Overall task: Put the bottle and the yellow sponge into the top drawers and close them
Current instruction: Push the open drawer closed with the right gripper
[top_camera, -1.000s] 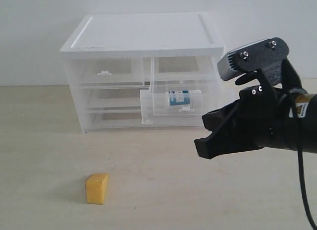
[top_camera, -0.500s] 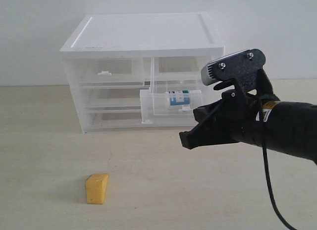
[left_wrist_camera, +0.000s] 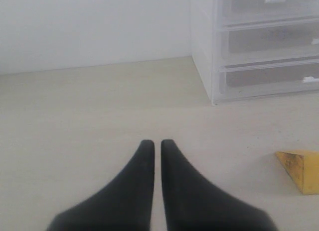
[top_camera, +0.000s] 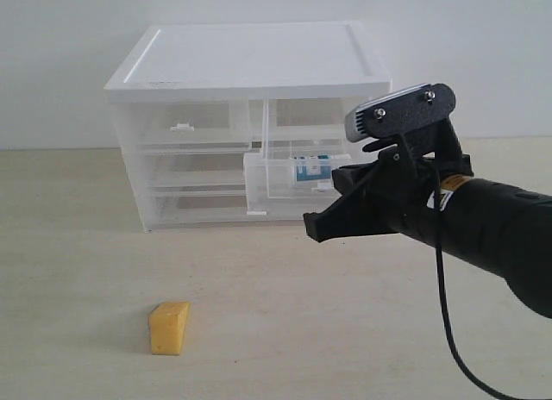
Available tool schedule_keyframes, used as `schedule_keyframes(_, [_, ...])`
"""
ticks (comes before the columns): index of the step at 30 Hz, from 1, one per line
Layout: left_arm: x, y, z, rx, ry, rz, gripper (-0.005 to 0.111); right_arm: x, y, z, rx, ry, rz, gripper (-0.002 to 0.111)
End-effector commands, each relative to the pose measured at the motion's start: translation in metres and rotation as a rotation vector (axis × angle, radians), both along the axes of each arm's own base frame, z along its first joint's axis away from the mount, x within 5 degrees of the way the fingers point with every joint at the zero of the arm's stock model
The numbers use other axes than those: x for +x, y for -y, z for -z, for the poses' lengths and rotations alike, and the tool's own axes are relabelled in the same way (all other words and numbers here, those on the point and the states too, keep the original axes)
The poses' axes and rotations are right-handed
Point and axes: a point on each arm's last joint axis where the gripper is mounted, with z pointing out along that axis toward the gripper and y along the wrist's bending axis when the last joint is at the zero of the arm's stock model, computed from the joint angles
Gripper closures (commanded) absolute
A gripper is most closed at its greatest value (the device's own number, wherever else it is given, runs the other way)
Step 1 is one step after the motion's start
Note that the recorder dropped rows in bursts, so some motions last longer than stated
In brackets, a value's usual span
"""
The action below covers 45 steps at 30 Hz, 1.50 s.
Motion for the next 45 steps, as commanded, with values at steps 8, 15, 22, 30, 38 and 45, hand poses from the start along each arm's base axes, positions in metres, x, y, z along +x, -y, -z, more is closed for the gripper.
schedule_keyframes(8, [0.0, 0.0, 0.0, 0.001, 0.009, -0.003, 0.103, 0.015, -0.011, -0.003, 0.029, 0.037, 0.008, 0.108])
schedule_keyframes(15, [0.0, 0.0, 0.0, 0.001, 0.009, -0.003, 0.103, 0.031, -0.023, 0.002, 0.03, 0.042, 0.011, 0.108])
schedule_keyframes(22, [0.0, 0.0, 0.0, 0.001, 0.009, -0.003, 0.103, 0.04, -0.029, -0.011, 0.026, 0.113, 0.004, 0.108])
schedule_keyframes(30, [0.0, 0.0, 0.0, 0.001, 0.009, -0.003, 0.103, 0.049, -0.027, -0.019, -0.023, 0.152, 0.021, 0.108])
schedule_keyframes(38, [0.0, 0.0, 0.0, 0.001, 0.009, -0.003, 0.103, 0.067, -0.013, -0.001, -0.05, 0.152, 0.086, 0.108])
schedule_keyframes(45, [0.0, 0.0, 0.0, 0.001, 0.009, -0.003, 0.103, 0.088, -0.026, -0.004, -0.03, 0.186, 0.091, 0.108])
